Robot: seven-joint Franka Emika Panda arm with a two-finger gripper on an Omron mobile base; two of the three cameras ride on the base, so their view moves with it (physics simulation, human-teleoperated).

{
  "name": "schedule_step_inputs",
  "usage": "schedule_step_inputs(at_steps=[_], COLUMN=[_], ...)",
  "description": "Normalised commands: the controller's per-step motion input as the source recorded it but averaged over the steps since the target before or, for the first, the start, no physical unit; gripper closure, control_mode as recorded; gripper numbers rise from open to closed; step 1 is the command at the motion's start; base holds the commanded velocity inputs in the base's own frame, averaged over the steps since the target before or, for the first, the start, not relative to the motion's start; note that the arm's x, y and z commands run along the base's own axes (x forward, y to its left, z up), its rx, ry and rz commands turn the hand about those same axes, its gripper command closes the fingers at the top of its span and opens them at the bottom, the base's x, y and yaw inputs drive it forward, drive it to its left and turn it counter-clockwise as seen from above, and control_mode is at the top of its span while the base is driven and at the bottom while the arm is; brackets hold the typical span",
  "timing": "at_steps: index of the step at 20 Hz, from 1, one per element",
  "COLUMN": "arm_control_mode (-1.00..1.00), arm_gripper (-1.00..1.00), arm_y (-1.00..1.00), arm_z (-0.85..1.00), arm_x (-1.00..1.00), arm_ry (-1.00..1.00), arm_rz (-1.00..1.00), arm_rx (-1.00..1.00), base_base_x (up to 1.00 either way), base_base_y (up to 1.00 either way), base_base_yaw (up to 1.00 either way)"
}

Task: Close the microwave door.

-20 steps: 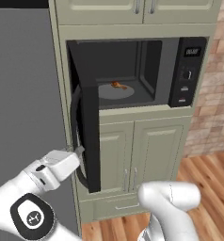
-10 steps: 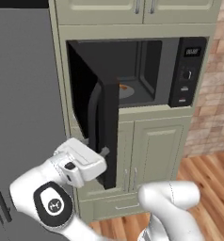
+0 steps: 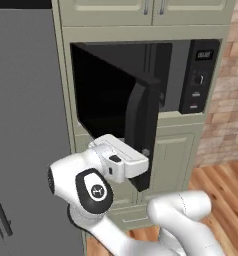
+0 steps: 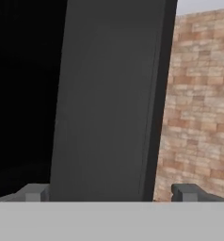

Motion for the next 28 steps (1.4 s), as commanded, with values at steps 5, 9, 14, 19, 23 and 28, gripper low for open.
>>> schedule_step_inputs(at_steps=[5,9,14,19,23,28], arm_control_mode=[-1.0,-1.0,-1.0,-1.0,-1.0,-1.0], arm_gripper=[-1.0,-1.0,-1.0,-1.0,-1.0,-1.0], arm_y=[-0.99,-0.95,-0.6,-0.56,-0.64,-0.61], arm_z=[-0.01,-0.09,0.0,0.0,0.0,0.13], arm_x=[0.23,0.54,0.54,0.54,0.58,0.43], arm_ry=[0.0,0.0,0.0,0.0,0.0,0.01], arm_rz=[0.05,0.11,0.15,0.15,0.17,0.19], arm_rx=[0.13,0.05,0.0,0.0,0.0,0.0], base_base_x=[0.0,0.0,0.0,0.0,0.0,0.0], base_base_y=[0.0,0.0,0.0,0.0,0.0,0.0], base_base_yaw=[0.0,0.0,0.0,0.0,0.0,0.0])
